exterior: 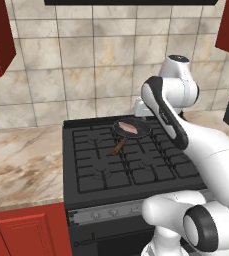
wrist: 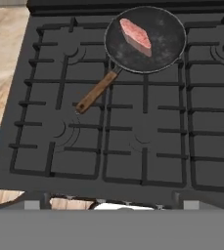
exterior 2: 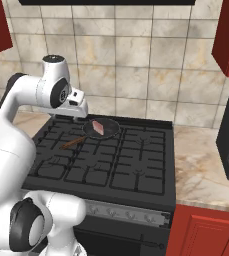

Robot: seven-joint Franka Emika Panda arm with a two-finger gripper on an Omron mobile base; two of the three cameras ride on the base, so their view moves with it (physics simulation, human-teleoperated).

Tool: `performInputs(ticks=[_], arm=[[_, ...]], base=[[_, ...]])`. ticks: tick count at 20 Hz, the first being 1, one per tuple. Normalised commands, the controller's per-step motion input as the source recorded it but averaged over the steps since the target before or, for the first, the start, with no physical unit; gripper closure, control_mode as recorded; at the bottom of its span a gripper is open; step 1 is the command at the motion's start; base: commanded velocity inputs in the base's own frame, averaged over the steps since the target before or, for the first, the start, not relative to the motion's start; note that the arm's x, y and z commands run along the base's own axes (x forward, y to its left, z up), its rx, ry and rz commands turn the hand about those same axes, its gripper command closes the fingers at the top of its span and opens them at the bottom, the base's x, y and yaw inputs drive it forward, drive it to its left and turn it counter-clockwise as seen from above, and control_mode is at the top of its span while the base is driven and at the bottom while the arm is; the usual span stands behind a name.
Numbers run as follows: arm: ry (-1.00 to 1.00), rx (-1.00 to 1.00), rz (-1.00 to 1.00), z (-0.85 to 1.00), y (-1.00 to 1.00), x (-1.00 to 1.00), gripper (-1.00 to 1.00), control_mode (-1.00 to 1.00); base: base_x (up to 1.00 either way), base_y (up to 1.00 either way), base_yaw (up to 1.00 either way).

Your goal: Pick up the pan with the steak in it and place it on the dining table. Then place the steak on the plate.

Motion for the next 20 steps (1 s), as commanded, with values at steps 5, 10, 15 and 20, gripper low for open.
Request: performInputs(ticks=[5, 10, 15, 20], arm=[[0.03, 0.02, -0.07, -0.20, 0.44, 0.49, -1.00, -1.00], [0.06, 0.00, -0.10, -0.27, 0.33, 0.40, -1.00, -1.00], [0.08, 0.02, -0.12, -0.33, 0.07, 0.29, -1.00, -1.00], [0.06, 0.01, -0.12, -0.41, 0.08, 0.29, -1.00, -1.00]], base=[[0.00, 0.00, 0.00], [0.00, 0.00, 0.00], [0.00, 0.00, 0.00], [0.00, 0.00, 0.00]])
